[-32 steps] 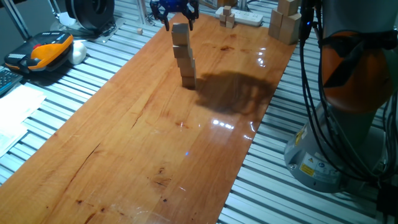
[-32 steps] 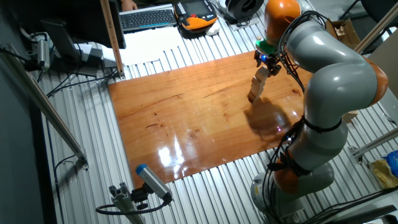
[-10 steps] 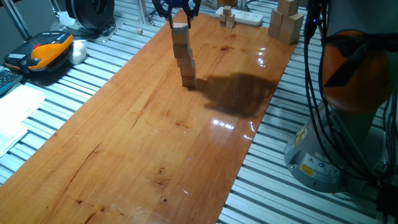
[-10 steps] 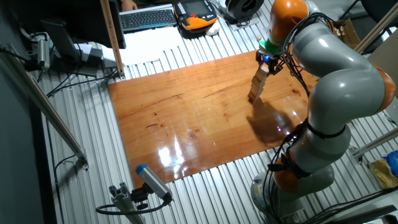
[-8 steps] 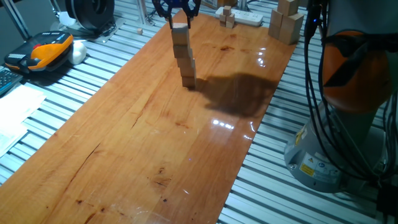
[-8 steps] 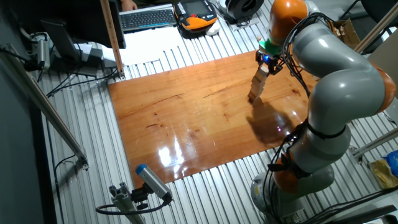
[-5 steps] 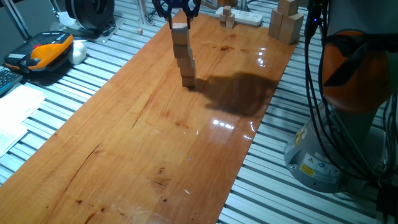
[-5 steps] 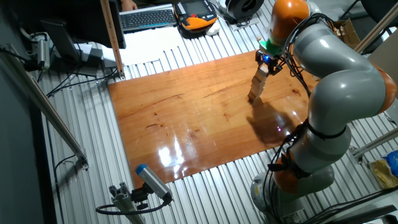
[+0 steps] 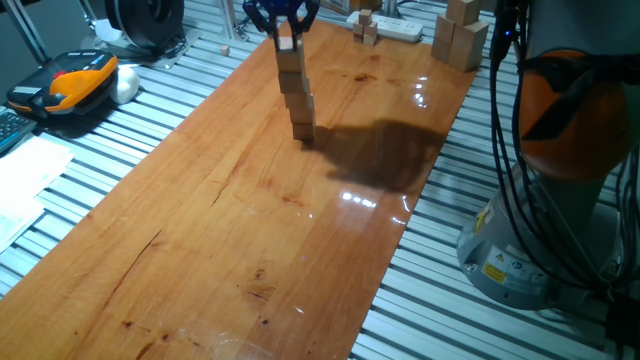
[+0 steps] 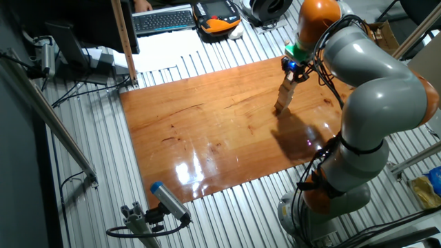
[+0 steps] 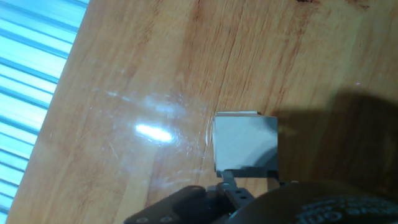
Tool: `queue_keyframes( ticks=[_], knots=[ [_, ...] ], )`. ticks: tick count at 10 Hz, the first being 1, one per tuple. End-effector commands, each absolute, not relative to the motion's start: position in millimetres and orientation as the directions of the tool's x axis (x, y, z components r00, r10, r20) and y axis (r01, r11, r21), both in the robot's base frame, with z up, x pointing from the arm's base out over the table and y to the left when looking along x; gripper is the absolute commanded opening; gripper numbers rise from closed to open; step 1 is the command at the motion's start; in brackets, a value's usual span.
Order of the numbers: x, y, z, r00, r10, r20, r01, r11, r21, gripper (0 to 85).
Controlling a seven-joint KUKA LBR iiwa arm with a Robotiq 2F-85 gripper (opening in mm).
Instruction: Stack the blocks in a vertical line of five
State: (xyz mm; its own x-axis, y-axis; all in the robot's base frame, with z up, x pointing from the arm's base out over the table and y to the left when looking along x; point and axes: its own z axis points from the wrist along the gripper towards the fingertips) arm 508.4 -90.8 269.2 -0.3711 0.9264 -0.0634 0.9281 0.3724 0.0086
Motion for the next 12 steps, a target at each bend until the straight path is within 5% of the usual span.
queue_keyframes(
  ticks=[1, 2, 12],
  knots=[
    [508.2, -89.9, 269.3, -0.375, 0.925, -0.060, 0.926, 0.377, 0.013, 17.0],
    [508.2, -88.9, 269.2, -0.378, 0.924, -0.055, 0.925, 0.380, 0.017, 0.0],
    [504.1, -42.3, 246.4, -0.415, 0.909, -0.043, 0.909, 0.416, 0.028, 0.0]
  ],
)
